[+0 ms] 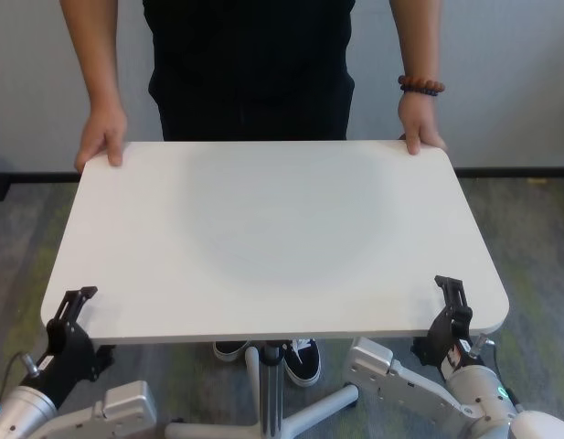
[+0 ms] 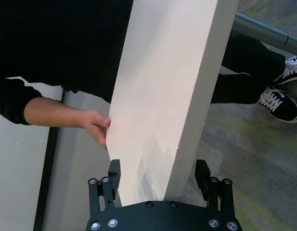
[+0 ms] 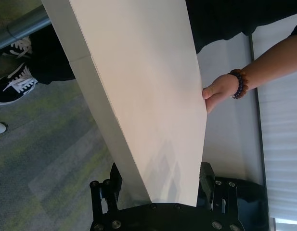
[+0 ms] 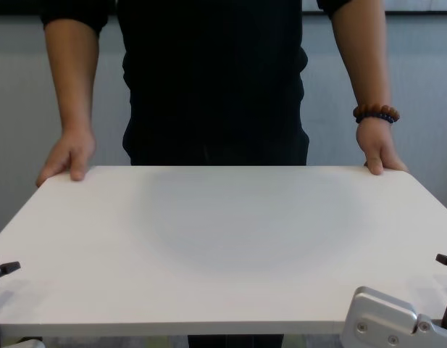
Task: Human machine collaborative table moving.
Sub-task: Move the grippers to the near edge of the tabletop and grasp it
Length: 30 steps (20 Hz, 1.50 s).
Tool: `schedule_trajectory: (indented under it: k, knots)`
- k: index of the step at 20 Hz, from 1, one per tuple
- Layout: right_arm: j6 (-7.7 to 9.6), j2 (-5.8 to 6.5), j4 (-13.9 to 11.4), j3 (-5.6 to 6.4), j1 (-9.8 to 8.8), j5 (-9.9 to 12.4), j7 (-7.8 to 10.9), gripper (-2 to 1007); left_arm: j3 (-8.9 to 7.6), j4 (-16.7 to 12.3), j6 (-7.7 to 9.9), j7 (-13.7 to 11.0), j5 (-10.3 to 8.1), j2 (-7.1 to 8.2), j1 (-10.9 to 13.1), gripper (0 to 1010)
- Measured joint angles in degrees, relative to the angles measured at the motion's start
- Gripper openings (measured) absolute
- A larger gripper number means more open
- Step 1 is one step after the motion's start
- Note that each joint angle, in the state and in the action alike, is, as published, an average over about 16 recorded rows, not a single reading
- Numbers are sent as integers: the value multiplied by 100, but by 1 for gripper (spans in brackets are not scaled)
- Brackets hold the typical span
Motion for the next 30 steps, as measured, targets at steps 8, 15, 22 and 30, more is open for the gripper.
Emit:
schedule_trajectory:
  k: [8,15,22,30]
  knots:
    - [5,3,-3,-3,3,-2,0,1001,0,0,0,0,0,0,0,1003]
    - [8,4,-4,-5,4,-3,0,997,0,0,0,0,0,0,0,1003]
    - [9,5,-5,-6,4,-4,0,935,0,0,0,0,0,0,0,986]
    - [9,5,-5,-6,4,-4,0,758,0,0,0,0,0,0,0,875]
